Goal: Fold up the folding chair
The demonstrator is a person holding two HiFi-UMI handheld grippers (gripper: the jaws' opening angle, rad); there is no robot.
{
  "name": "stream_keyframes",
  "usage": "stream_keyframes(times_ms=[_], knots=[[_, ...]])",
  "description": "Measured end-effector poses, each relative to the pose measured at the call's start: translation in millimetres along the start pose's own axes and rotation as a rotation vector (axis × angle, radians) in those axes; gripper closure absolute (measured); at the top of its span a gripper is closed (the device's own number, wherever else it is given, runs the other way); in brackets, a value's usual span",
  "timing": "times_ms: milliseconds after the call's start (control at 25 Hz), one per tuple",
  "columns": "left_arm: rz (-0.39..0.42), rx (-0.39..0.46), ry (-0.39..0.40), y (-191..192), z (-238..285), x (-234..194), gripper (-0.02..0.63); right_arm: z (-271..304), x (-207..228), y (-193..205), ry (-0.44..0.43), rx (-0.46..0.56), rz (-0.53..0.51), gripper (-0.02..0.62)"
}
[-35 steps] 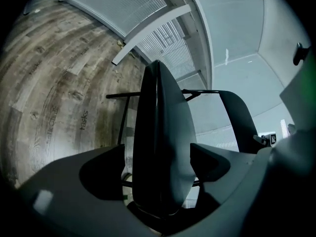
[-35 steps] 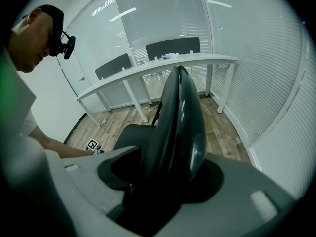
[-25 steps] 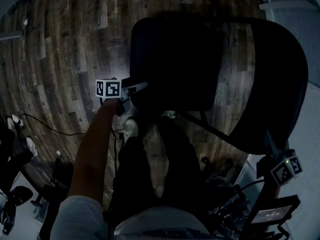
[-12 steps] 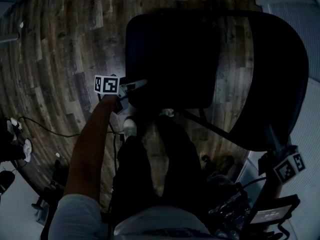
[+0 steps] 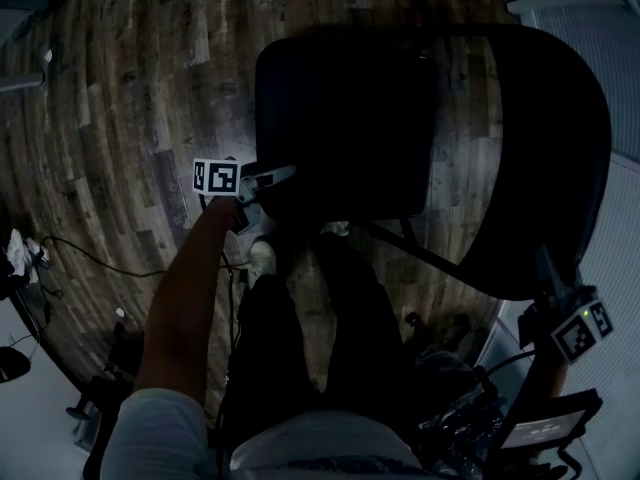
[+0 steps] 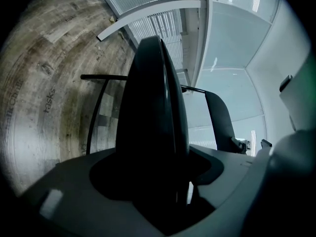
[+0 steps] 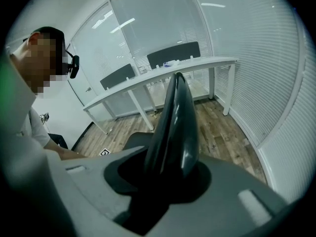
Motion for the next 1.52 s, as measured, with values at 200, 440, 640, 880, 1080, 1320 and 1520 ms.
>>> stream_keyframes(times_ms=[200, 440, 640, 880, 1080, 1320, 1520], knots=[[-0.011, 0.007, 0.009, 3, 3, 18, 0.321, -5, -9, -11, -0.003, 0.016, -0.01, 0.496], [-0.02, 0.006, 0.029, 2, 8, 41, 0.354, -10, -16, -22, -0.003, 0.042, -0.041, 0.499], [-0.023, 0.008, 0.039, 7, 15, 67, 0.381, -23, -19, -27, 0.007, 0.046, -0.053, 0.499], [-0.033, 0.008, 0.05, 9, 17, 93, 0.403, -32, -25, -37, 0.019, 0.048, -0.041, 0.509], [-0.034, 0.006, 0.052, 14, 21, 116, 0.418, -41, -32, -40, 0.017, 0.049, -0.041, 0.509], [-0.03, -0.01, 0.051, 14, 23, 140, 0.431, -52, -37, -43, 0.027, 0.051, -0.026, 0.509], [-0.022, -0.028, 0.038, 12, 23, 162, 0.44, -59, -38, -42, 0.023, 0.058, -0.013, 0.509]])
Point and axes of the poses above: the fingertips, and each gripper's own axes: z forward along the fingers, x to its right, y out of its underside, the point moved 6 cm from there along -z, backward along the fingers, and after that the axes turned 5 degrees about y, right-handed, at the moved point
